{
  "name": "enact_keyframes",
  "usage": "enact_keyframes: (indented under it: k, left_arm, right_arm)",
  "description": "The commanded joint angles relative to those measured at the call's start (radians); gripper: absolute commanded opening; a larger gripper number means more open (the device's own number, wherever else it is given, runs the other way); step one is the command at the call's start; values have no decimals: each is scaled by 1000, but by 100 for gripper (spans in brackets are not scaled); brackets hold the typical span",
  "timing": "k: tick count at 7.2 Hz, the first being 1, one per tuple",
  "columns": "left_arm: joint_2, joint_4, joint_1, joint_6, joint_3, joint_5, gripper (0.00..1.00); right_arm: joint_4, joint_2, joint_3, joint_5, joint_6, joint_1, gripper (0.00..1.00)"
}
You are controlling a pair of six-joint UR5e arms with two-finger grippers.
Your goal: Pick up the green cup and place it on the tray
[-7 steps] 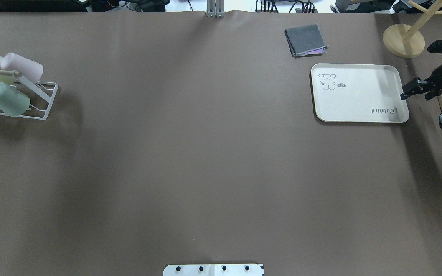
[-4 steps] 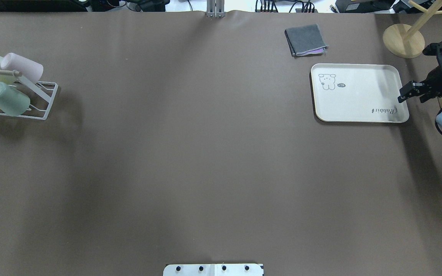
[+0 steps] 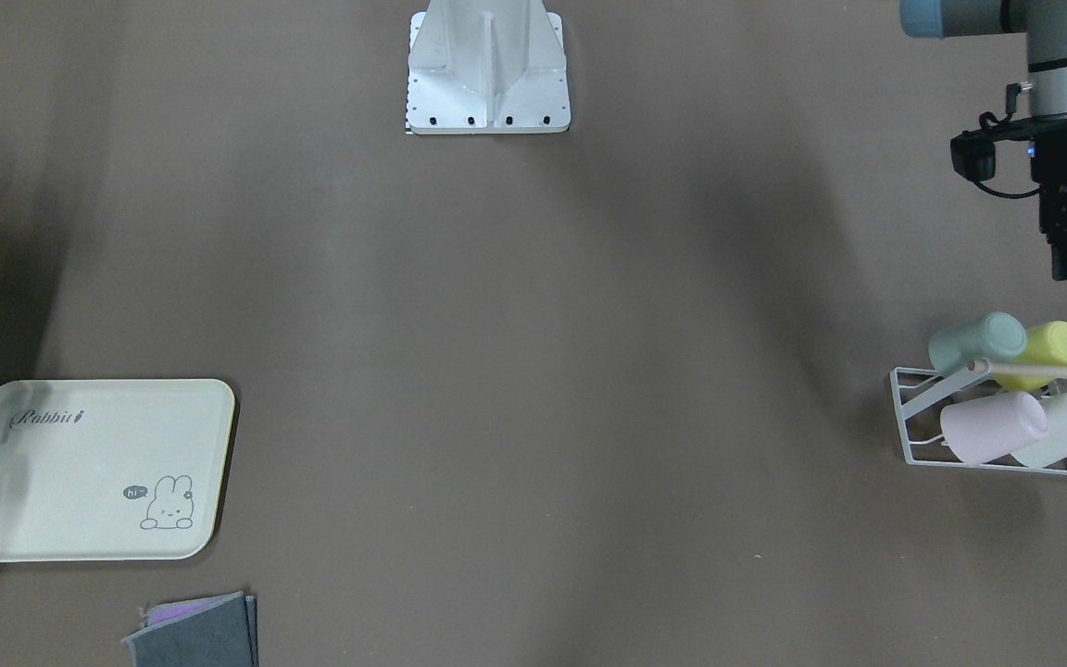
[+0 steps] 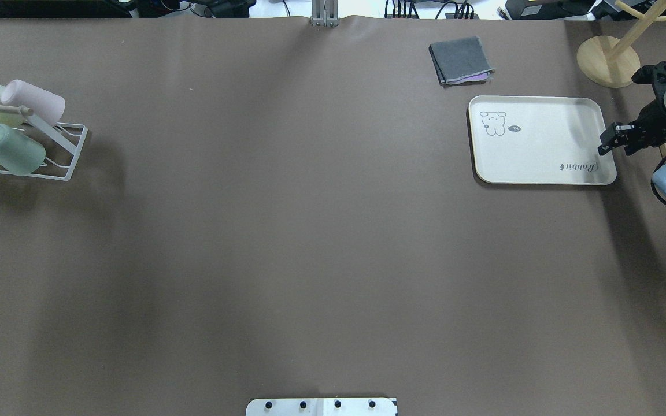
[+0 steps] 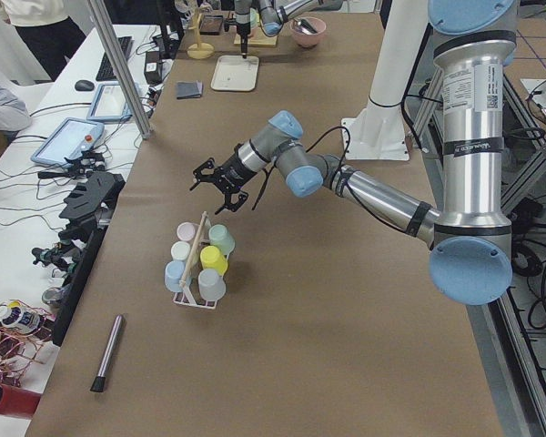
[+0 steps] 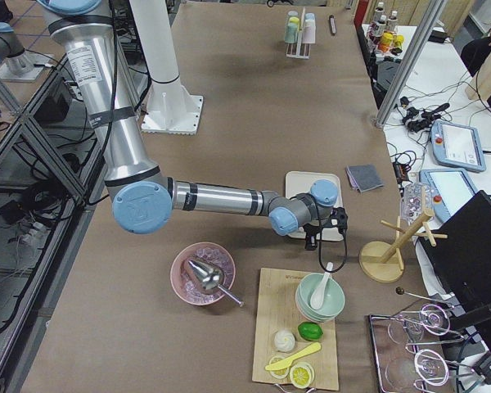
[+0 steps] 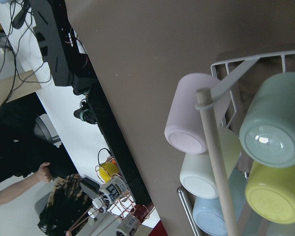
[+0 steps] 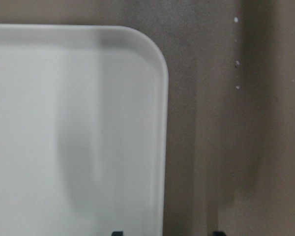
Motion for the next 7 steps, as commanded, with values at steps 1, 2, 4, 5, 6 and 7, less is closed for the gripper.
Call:
enact_keyframes:
  k: [1,2,4,5,6,7]
  left_arm:
    - [-1,0,85,108,-8,90,98]
    - [-1,-2,93,189,-8,90,98]
    - [28,-2,122,291,-6,94,98]
    - [54,-2,156,347,-6,152,98]
    - [77,-2,186,401,-6,198,98]
    - [83,-2,202,429,1,205,98]
  right_arm:
    - [0,2,-3,0,0,-1,55]
    - [0,4,-3,-1,-2,-3,43]
    - [0,4,-3,-4,-2,-6,32]
    - [0,4,-3,-4,-2,-6,28]
    - [0,4,-3,-4,-2,-6,20]
    - [0,4,-3,-4,-5,-6,12]
